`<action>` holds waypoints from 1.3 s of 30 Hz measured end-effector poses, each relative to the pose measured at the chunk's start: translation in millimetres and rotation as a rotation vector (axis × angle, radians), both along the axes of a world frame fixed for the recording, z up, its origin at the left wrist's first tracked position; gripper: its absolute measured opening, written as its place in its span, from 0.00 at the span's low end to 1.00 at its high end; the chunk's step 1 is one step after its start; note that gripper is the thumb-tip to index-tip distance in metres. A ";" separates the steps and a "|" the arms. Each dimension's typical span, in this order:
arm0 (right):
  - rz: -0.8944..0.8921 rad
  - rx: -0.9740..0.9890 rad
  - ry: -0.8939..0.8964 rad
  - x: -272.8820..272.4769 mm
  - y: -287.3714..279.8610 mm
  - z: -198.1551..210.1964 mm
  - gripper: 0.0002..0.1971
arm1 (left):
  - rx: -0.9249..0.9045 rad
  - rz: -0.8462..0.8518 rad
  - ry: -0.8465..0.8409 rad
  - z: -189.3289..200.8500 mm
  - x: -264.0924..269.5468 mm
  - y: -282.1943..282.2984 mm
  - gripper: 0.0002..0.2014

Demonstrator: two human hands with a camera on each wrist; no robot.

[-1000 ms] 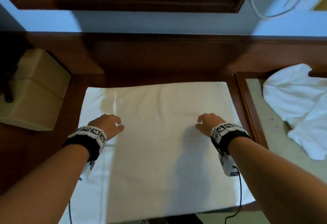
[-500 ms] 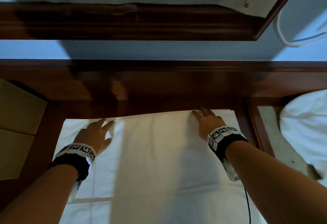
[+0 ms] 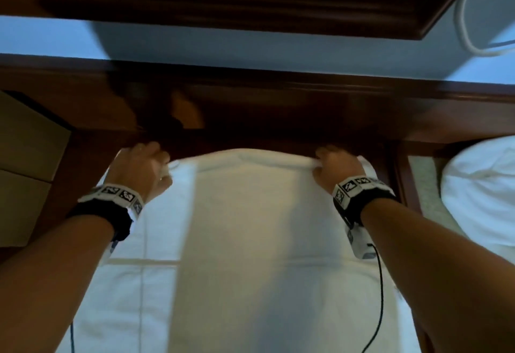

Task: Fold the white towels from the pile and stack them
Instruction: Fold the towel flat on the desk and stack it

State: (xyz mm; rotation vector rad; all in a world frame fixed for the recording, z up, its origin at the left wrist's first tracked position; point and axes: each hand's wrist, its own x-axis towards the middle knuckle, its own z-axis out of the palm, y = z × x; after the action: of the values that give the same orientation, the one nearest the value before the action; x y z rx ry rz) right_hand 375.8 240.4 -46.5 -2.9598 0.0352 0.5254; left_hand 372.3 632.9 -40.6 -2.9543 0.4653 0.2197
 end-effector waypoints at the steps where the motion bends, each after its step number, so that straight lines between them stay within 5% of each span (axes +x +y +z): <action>1: -0.014 0.020 -0.020 2.4 0.2 8.6 0.20 | -0.047 0.022 0.015 11.7 3.1 -0.9 0.13; 7: -0.031 0.038 -0.054 -24.9 5.2 49.4 0.12 | -0.224 0.280 0.221 60.6 -20.2 7.4 0.11; 11: 0.025 -0.063 -0.103 -77.9 10.6 65.1 0.04 | -0.091 0.189 0.195 75.2 -69.4 21.2 0.07; 14: 0.027 -0.097 -0.179 -132.5 12.7 66.8 0.05 | -0.022 0.028 0.010 77.9 -119.7 30.5 0.08; 18: 0.037 -0.198 -0.205 -217.9 17.8 55.7 0.13 | -0.003 -0.138 -0.196 63.8 -196.0 46.1 0.10; 25: 0.032 -0.350 0.125 -338.2 19.4 -1.2 0.18 | 0.101 -0.025 0.079 -16.6 -319.7 51.9 0.15; 30: 0.066 -0.384 0.030 -369.4 11.3 -21.7 0.18 | 0.045 0.003 0.091 -38.8 -336.7 43.0 0.22; 33: 0.107 -0.302 0.035 -368.6 -0.4 -33.3 0.28 | -0.031 -0.006 0.171 -52.8 -336.1 40.7 0.33; 39: 0.025 -0.086 0.008 -344.7 -10.3 -33.1 0.28 | -0.185 0.146 0.206 -53.1 -314.6 43.0 0.30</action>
State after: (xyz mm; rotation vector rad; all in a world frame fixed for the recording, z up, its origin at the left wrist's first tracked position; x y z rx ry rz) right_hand 31.1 230.1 -79.7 -3.0452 0.0220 0.5530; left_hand 57.7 675.9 -93.8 -3.1655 0.3087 0.5296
